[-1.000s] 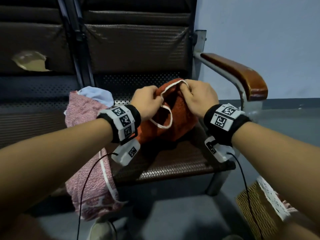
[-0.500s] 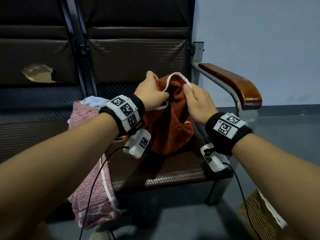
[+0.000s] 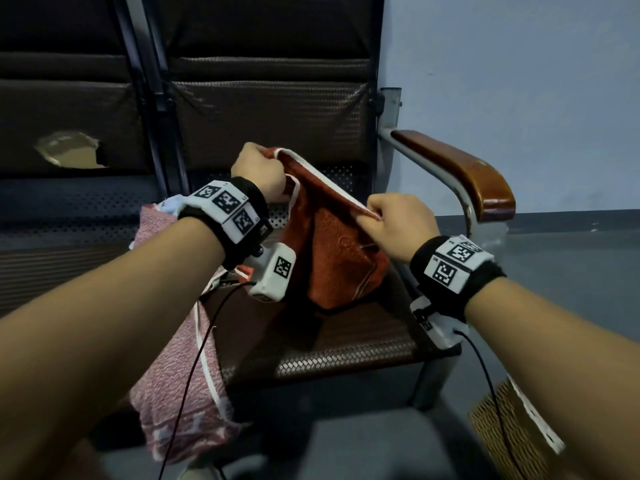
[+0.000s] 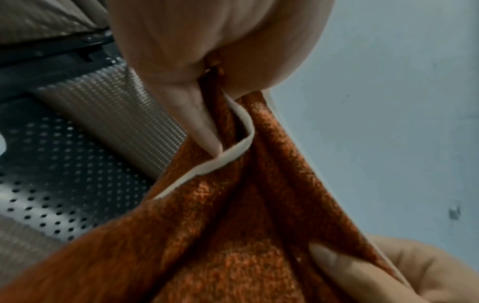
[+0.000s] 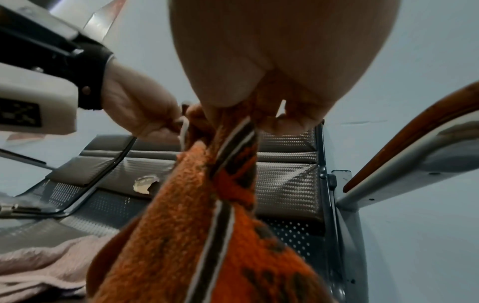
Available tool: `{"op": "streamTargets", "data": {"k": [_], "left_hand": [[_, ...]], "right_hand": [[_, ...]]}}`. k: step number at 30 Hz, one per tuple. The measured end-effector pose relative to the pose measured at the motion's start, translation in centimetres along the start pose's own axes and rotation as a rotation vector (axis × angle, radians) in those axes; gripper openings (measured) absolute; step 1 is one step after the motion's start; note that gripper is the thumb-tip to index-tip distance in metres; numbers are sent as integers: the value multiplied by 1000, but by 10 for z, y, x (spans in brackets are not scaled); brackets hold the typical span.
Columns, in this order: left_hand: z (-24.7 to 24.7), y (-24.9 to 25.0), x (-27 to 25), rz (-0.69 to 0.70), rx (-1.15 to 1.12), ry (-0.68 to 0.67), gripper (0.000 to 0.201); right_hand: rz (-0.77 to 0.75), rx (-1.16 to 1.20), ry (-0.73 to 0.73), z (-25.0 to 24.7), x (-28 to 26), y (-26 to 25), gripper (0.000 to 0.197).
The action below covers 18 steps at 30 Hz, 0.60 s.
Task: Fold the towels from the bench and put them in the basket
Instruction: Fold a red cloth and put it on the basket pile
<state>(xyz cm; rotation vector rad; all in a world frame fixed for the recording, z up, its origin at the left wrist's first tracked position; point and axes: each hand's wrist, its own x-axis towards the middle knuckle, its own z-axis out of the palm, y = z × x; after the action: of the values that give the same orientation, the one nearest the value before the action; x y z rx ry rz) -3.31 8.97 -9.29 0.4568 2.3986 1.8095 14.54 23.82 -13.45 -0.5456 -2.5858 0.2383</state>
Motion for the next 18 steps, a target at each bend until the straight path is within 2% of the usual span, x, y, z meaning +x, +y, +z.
{"op": "streamTargets", "data": {"k": [3, 5, 7, 10, 12, 14, 15, 18], "left_hand": [[-3, -4, 1, -80, -205, -71, 39], [-3, -8, 6, -62, -254, -51, 43], [-5, -11, 11, -50, -282, -32, 34], [-10, -12, 12, -18, -248, 21, 17], [-16, -12, 10, 44, -111, 79, 8], [-20, -10, 5, 131, 66, 114, 7], [-21, -9, 2, 161, 147, 100, 12], [-18, -3, -6, 182, 249, -39, 24]], "right_hand": [[-164, 150, 87, -5, 0, -14, 29], [-280, 302, 70, -6, -3, -29, 20], [-365, 367, 5, -5, -7, -42, 23], [-484, 276, -129, 3, -13, -58, 45], [-521, 108, -265, 9, -13, -65, 50], [-489, -73, -382, 17, -11, -67, 38], [-417, -87, -413, 18, -9, -68, 33], [-154, 131, -344, 21, -6, -69, 28]]}}
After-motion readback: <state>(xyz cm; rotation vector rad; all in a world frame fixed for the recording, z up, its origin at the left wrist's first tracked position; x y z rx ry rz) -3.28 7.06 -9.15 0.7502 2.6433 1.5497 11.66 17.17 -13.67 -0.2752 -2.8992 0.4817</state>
